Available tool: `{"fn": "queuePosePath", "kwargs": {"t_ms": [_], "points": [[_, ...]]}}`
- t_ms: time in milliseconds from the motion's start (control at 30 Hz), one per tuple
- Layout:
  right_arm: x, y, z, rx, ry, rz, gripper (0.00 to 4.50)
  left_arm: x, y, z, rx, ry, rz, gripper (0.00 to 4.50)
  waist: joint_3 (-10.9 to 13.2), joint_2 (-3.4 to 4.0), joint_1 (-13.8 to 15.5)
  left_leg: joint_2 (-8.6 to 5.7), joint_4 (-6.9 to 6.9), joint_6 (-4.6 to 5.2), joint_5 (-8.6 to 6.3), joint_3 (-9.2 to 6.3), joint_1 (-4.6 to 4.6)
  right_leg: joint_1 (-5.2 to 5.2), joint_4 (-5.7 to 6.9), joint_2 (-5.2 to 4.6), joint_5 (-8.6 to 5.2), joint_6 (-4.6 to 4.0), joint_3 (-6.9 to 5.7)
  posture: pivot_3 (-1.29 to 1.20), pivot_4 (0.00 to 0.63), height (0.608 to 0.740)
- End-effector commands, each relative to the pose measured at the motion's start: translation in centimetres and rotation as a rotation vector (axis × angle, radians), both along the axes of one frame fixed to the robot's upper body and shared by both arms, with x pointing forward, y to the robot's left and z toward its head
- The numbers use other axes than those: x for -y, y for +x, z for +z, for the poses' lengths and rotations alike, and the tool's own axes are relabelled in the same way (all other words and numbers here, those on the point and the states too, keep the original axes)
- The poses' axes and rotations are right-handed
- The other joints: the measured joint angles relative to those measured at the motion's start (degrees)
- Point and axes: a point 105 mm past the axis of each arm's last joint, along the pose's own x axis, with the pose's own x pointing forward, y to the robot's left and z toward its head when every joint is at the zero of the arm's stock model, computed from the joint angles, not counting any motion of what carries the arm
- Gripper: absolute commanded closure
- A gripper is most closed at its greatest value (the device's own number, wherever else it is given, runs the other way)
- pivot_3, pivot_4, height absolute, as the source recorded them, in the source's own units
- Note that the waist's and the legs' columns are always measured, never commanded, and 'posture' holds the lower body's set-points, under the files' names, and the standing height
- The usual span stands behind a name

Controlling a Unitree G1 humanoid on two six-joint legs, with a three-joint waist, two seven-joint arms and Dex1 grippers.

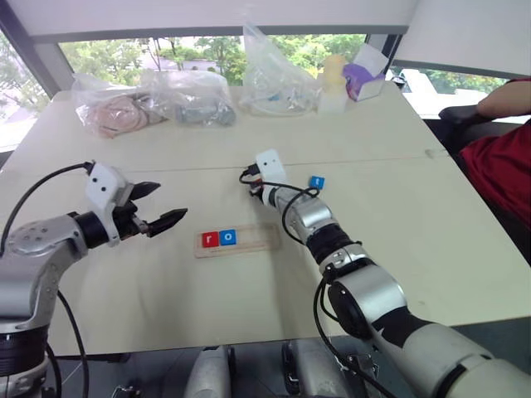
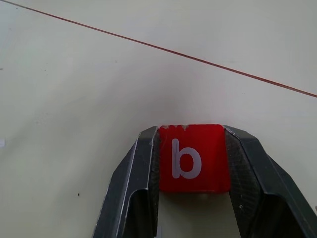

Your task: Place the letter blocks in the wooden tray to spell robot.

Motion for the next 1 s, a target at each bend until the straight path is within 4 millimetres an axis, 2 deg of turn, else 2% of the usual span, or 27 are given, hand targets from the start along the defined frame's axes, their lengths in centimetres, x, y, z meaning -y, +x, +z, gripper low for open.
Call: {"fn": "queuePosePath", "kwargs": {"t_ms": [33,100,167,200,333,433,533,633,767,833,900,1000], "points": [[1.3,0.4,3.5,0.126,0.032,-0.011,3.28,2.7,-0.2,1.2,0.042,0.007,-0.112,0.00,0.0,0.00,0.2,0.00,0.00,0.00,0.00,0.00,-0.01,0.00,-0.01,0.00,0.00,0.00,0.00,0.00,0.150,0.740],[3.3,0.2,5.8,0.192,0.078,-0.049,3.28,4.2,-0.5,1.4,0.034,-0.002,-0.180,0.00,0.0,0.03,0.4,-0.02,0.01,0.00,0.00,-0.06,-0.08,-0.02,-0.03,-0.04,0.00,0.01,-0.03,0.00,0.150,0.740],[6.5,-1.1,7.7,0.227,0.131,-0.106,3.28,6.3,-1.2,1.4,0.019,-0.015,-0.272,0.00,0.0,0.03,0.7,-0.02,0.01,0.00,0.00,-0.14,-0.19,-0.02,-0.09,-0.10,0.00,0.03,-0.03,0.00,0.150,0.740],[8.0,-2.1,8.1,0.224,0.141,-0.134,3.28,7.3,-1.6,1.3,0.010,-0.019,-0.314,0.00,0.0,0.03,0.9,-0.06,0.02,0.00,0.00,-0.19,-0.21,-0.02,-0.10,-0.10,-0.01,0.05,0.00,0.00,0.150,0.740],[14.0,-6.8,6.8,0.150,0.110,-0.307,3.28,10.2,-2.4,0.6,-0.017,-0.033,-0.428,0.00,0.0,0.00,1.8,-0.09,-0.06,0.00,-0.01,-0.25,-0.21,0.04,-0.23,-0.06,-0.07,0.12,0.04,0.00,0.150,0.740],[16.5,-10.0,5.4,0.084,0.103,-0.441,3.28,10.7,-2.3,-0.1,-0.038,-0.030,-0.450,0.00,0.0,0.06,1.2,-0.10,-0.09,0.00,-0.01,-0.26,-0.14,0.04,-0.21,0.13,-0.08,0.08,0.07,0.00,0.150,0.740],[17.4,-12.5,3.0,-0.022,0.104,-0.510,3.28,10.8,-2.2,-1.0,-0.061,-0.012,-0.461,0.00,0.0,0.09,0.5,-0.08,-0.08,0.01,0.00,-0.27,-0.03,0.04,-0.08,0.25,-0.15,-0.05,0.11,0.00,0.150,0.740],[17.5,-14.2,0.8,-0.135,0.133,-0.563,3.28,10.3,-1.9,-2.1,-0.073,0.063,-0.457,0.00,0.0,0.09,0.0,-0.08,-0.05,0.01,0.00,-0.32,0.04,0.07,-0.06,0.41,-0.21,-0.20,0.16,0.00,0.150,0.740],[15.7,-14.7,-1.0,-0.237,0.125,-0.486,3.28,10.1,-1.6,-1.9,-0.072,0.044,-0.459,0.00,0.0,0.07,0.1,-0.02,-0.02,0.01,0.00,-0.33,0.02,0.04,-0.07,0.49,-0.21,-0.25,0.25,0.00,0.150,0.740],[15.5,-14.5,-1.4,-0.250,0.116,-0.478,3.28,9.8,-1.4,-1.8,-0.072,0.044,-0.446,0.00,0.0,0.06,0.1,-0.02,-0.02,0.01,0.00,-0.33,0.02,0.04,-0.11,0.48,-0.21,-0.25,0.25,0.00,0.150,0.740],[15.6,-14.3,-1.8,-0.257,0.128,-0.487,2.20,9.6,-1.5,-1.7,-0.074,0.046,-0.441,0.00,0.0,0.05,0.1,-0.02,-0.03,0.01,0.00,-0.33,0.02,0.04,-0.11,0.49,-0.21,-0.24,0.25,0.00,0.150,0.740],[15.9,-14.4,-2.1,-0.265,0.108,-0.494,0.83,9.3,-1.6,-1.7,-0.075,0.054,-0.438,0.00,0.0,0.02,0.1,-0.02,-0.03,0.01,0.00,-0.33,0.02,0.04,-0.11,0.49,-0.21,-0.25,0.25,0.00,0.150,0.740]]}}
